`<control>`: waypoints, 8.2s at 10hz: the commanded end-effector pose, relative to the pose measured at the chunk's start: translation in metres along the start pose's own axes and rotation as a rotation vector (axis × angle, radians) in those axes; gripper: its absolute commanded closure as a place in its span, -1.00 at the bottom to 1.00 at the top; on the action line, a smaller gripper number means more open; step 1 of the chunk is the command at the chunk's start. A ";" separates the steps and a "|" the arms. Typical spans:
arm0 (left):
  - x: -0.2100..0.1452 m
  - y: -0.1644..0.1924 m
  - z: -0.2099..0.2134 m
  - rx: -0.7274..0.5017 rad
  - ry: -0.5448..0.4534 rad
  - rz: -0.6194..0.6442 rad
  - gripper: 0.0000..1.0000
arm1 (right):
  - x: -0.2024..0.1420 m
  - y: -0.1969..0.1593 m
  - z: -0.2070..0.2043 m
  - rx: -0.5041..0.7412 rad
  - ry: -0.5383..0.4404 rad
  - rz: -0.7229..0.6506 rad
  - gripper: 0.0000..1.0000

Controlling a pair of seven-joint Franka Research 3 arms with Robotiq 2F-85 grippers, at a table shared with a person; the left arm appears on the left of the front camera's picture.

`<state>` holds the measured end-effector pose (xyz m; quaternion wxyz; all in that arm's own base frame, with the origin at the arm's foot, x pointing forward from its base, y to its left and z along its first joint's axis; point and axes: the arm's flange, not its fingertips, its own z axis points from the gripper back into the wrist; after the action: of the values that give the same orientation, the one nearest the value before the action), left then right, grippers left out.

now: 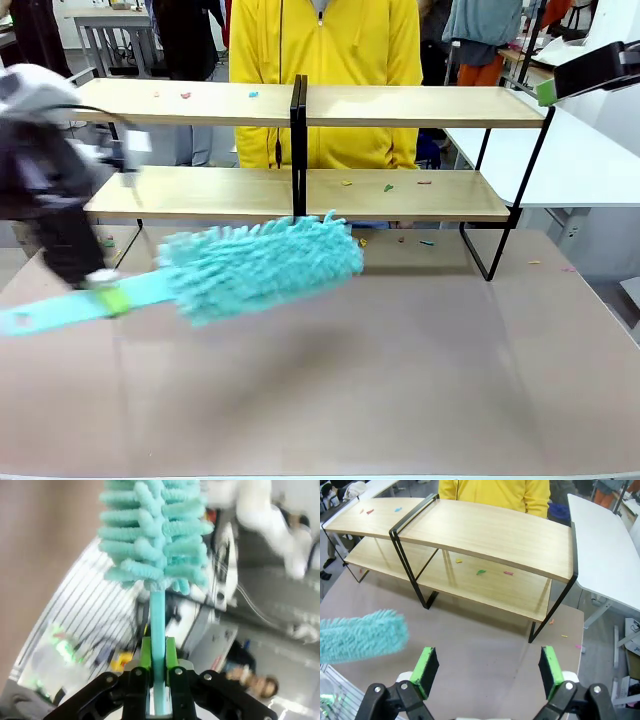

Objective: Clean the shelves.
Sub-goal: Clean another randomly selected level of the Shelf with the Duster.

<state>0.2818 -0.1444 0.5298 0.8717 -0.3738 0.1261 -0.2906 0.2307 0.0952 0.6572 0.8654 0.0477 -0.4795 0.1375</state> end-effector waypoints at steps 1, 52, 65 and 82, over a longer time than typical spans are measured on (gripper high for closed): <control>0.048 -0.037 -0.037 0.087 -0.190 0.143 0.75 | 0.001 0.000 0.000 0.002 0.000 -0.003 -1.00; 0.378 -0.244 -0.286 0.279 -0.191 0.031 0.75 | 0.001 0.000 0.000 0.002 0.000 -0.003 -1.00; 0.213 -0.202 -0.125 0.464 -0.183 -0.046 0.75 | 0.001 0.000 0.000 0.002 0.000 -0.003 -1.00; -0.222 0.013 0.265 0.196 -1.102 0.129 0.75 | 0.001 0.000 0.000 0.002 0.000 -0.003 -1.00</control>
<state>0.2218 0.1588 0.7029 0.8701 -0.3607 -0.3230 -0.0921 0.2310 0.0948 0.6571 0.8656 0.0476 -0.4793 0.1368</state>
